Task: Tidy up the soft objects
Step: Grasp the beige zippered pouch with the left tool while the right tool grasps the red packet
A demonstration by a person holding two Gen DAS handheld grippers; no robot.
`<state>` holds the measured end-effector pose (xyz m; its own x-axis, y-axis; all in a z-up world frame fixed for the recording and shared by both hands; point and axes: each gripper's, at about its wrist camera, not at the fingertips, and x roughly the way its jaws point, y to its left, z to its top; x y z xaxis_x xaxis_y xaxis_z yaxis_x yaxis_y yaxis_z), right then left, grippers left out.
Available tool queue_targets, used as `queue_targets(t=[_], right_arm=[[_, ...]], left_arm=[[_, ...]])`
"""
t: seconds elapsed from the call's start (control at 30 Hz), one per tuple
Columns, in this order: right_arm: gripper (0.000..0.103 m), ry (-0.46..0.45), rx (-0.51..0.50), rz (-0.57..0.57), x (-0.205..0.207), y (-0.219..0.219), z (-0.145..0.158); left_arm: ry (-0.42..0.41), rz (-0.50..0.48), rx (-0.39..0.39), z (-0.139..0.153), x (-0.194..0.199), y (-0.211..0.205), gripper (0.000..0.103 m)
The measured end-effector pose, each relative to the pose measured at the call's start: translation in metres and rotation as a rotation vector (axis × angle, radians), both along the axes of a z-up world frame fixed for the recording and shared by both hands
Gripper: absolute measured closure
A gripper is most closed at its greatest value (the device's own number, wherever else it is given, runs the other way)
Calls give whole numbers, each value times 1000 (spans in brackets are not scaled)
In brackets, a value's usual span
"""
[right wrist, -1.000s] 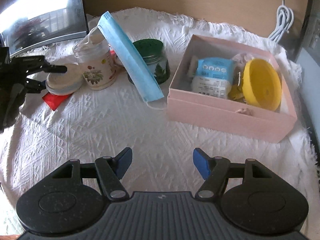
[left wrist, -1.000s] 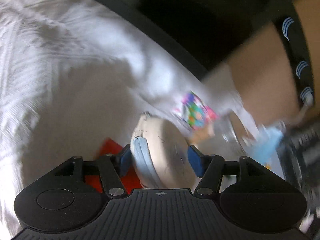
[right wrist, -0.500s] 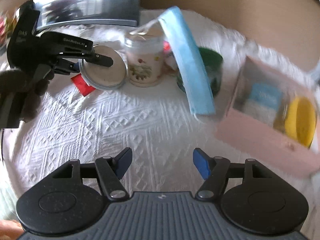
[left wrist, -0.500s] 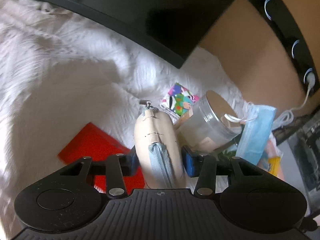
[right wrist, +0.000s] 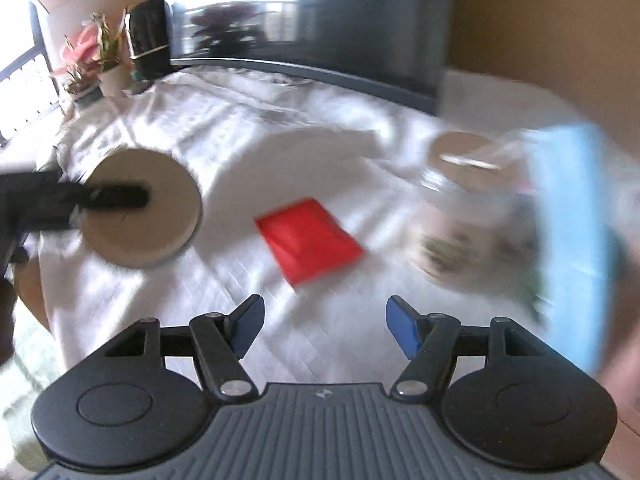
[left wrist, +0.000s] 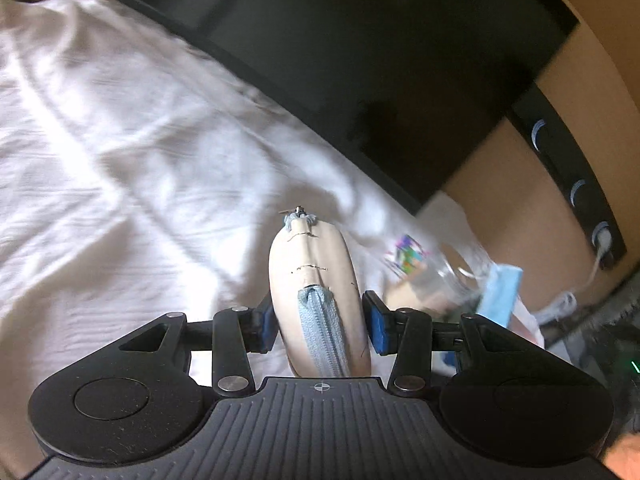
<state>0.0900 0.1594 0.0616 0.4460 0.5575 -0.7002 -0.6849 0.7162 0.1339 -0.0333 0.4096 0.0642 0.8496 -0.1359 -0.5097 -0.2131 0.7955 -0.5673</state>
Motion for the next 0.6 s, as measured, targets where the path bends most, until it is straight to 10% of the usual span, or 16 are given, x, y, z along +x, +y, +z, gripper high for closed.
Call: queue_targets(t=[0.37,0.6], right_arm=[[32,-12,-52,2,80,98,-47],[22,-5,-64,114,42,93,-48]], left_arm=[[37,85,-73,-19,-45,21,55],[25,81,-110,-22,-37,21,55]])
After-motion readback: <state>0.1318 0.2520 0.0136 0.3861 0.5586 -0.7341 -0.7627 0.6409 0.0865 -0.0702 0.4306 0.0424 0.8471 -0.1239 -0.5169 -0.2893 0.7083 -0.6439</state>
